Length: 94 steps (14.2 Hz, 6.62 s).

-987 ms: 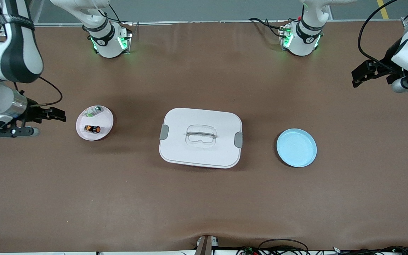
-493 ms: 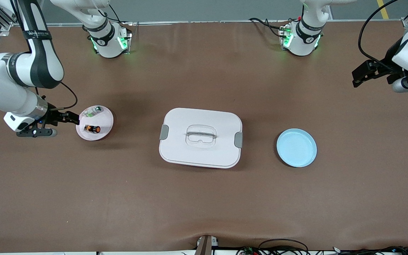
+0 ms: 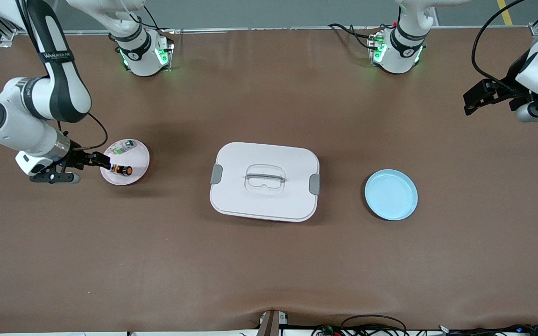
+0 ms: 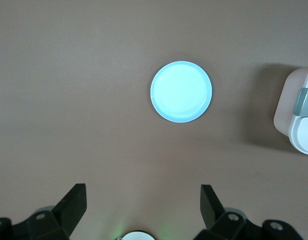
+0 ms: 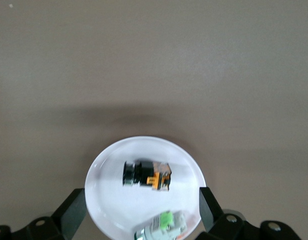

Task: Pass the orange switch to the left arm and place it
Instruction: 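Move the right gripper over the orange switch on the white plate, then lower the right gripper and close it on the orange switch, then lift the switch with the right gripper while the left gripper approaches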

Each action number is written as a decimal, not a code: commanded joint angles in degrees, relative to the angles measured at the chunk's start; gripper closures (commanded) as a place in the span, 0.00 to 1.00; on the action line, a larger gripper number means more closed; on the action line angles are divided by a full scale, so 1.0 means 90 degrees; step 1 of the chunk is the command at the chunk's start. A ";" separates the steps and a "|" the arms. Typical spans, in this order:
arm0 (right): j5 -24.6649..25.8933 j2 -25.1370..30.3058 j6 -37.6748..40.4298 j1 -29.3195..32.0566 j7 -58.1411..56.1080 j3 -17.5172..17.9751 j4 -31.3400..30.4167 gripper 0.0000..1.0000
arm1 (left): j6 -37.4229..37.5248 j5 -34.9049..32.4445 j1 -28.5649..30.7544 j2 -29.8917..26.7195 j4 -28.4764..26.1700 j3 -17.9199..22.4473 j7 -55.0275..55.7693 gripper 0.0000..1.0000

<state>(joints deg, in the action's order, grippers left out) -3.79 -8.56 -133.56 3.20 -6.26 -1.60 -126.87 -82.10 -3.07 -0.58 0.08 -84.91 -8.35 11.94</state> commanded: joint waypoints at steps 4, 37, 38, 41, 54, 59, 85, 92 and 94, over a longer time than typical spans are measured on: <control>-0.0116 -0.0319 -0.0364 0.0103 -0.0028 0.0051 -0.0258 0.00 | 0.0040 0.0097 -0.0003 -0.0009 0.0011 0.0010 -0.0135 0.00; -0.0849 -0.1315 -0.1244 0.0025 -0.0008 0.0060 -0.0581 0.07 | -0.0331 0.0117 -0.0296 0.0157 0.0070 -0.0389 0.0400 0.00; -0.0849 -0.1325 -0.1253 0.0025 -0.0008 0.0070 -0.0571 0.18 | -0.0360 0.0107 -0.0296 0.0215 0.0070 -0.0458 0.0653 0.00; -0.0849 -0.1325 -0.1273 0.0015 -0.0008 0.0070 -0.0581 0.52 | -0.0565 0.0107 -0.0296 0.0391 0.0070 -0.0770 0.1065 0.00; -0.0839 -0.0427 0.0960 -0.0151 0.0381 0.0070 0.0023 0.76 | -0.0780 0.0058 -0.0179 0.0518 0.0050 -0.1123 0.1525 0.00; -0.0839 -0.0387 0.3322 -0.0492 0.1629 0.0070 0.1574 0.76 | -0.0907 0.0029 -0.0179 0.0606 0.0060 -0.1123 0.1525 0.00; -0.4569 -0.0992 0.3290 -0.3665 0.9228 0.0070 0.4506 0.74 | -0.2769 0.2887 -0.0120 -0.0135 -0.1451 -0.1591 0.1476 0.00; -0.4960 -0.1315 0.2439 -0.4193 1.0098 0.0070 0.4809 0.74 | -0.4595 0.4099 -0.0111 -0.0887 -0.3004 -0.2264 0.1515 0.00; -0.4960 -0.1354 0.2243 -0.4349 1.0323 0.0070 0.4878 0.74 | -0.5231 0.4587 -0.0111 -0.0976 -0.3396 -0.2469 0.1408 0.00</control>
<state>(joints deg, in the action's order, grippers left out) -47.25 -19.68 -112.39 -34.29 83.84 -0.38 -85.18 -124.14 34.40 -2.25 -5.15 -109.97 -29.04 25.19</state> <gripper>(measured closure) 0.273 0.000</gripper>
